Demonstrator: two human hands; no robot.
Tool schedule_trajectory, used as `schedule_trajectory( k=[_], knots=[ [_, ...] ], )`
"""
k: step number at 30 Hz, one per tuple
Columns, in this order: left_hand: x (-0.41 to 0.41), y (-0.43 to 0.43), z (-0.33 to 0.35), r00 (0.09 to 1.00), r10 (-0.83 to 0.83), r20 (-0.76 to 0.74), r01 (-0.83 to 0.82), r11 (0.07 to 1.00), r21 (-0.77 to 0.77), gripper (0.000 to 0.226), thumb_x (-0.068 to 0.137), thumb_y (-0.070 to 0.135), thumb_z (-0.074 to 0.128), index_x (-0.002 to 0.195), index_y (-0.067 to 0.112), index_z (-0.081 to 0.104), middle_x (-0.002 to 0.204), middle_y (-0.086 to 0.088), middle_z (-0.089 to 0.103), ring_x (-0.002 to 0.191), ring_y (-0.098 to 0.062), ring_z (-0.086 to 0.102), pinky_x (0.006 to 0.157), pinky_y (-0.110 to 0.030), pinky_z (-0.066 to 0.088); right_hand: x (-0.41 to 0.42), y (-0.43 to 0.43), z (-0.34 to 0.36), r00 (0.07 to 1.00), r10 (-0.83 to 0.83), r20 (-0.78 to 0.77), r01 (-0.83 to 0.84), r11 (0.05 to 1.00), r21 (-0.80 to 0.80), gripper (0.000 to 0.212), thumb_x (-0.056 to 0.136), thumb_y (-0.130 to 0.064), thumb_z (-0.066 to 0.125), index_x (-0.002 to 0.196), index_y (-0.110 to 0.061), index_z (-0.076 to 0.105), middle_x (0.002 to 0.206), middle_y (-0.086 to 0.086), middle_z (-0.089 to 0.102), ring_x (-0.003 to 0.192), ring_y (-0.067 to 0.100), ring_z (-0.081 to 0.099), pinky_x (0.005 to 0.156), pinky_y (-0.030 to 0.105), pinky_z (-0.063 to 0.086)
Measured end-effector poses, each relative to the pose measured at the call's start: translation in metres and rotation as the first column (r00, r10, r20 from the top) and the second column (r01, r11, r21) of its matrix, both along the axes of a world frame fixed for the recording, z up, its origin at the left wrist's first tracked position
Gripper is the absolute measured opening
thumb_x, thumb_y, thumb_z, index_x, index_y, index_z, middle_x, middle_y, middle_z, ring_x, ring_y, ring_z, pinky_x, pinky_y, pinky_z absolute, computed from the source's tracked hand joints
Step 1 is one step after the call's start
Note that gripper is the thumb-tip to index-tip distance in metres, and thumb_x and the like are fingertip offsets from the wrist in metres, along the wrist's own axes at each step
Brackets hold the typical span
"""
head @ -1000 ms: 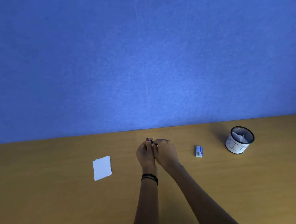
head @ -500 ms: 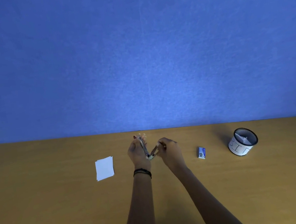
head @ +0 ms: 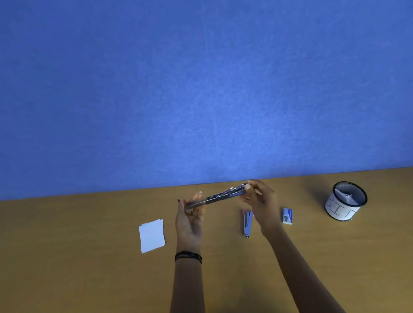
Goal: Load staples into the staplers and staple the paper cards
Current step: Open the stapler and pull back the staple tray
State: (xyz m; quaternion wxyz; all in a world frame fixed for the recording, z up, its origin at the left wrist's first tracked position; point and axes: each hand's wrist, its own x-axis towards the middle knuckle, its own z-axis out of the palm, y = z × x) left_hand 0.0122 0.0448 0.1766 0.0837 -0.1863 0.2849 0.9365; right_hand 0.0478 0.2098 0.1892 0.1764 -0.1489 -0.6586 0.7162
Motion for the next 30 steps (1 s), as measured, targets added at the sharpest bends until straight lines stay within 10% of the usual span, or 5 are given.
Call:
schedule_trajectory(
  k=[10, 17, 30],
  knots=[
    [0.015, -0.013, -0.002, 0.783, -0.621, 0.035, 0.594, 0.73, -0.339, 0.027, 0.097, 0.022, 0.047, 0.099, 0.005, 0.067, 0.093, -0.012, 0.075, 0.077, -0.017, 0.074, 0.06, -0.023, 0.059, 0.0, 0.033, 0.017, 0.959, 0.284, -0.018, -0.284, 0.958, -0.023, 0.016, 0.094, -0.011, 0.051, 0.092, -0.015, 0.066, 0.083, -0.007, 0.072, 0.085, 0.009, 0.07, 0.068, 0.019, 0.055],
    [0.026, 0.001, 0.005, 0.6, -0.796, 0.081, 0.73, 0.503, -0.464, 0.045, 0.099, 0.035, 0.037, 0.122, 0.002, 0.058, 0.06, 0.009, 0.052, 0.046, -0.001, 0.045, 0.047, -0.016, 0.045, -0.001, 0.036, 0.024, 0.893, 0.447, 0.053, -0.446, 0.894, -0.03, 0.022, 0.097, -0.017, 0.047, 0.092, -0.021, 0.068, 0.091, -0.004, 0.07, 0.092, 0.012, 0.069, 0.072, 0.022, 0.055],
    [0.032, 0.046, 0.002, 0.723, -0.689, -0.052, 0.631, 0.689, -0.357, 0.041, 0.101, 0.041, 0.027, 0.079, 0.017, 0.051, 0.051, 0.009, 0.034, 0.037, -0.002, 0.023, 0.034, -0.014, 0.022, -0.01, -0.001, 0.026, 0.935, 0.337, 0.114, -0.313, 0.932, -0.185, 0.027, 0.1, -0.012, 0.038, 0.119, -0.001, 0.055, 0.108, 0.018, 0.065, 0.086, 0.013, 0.068, 0.063, 0.018, 0.055]
  ],
)
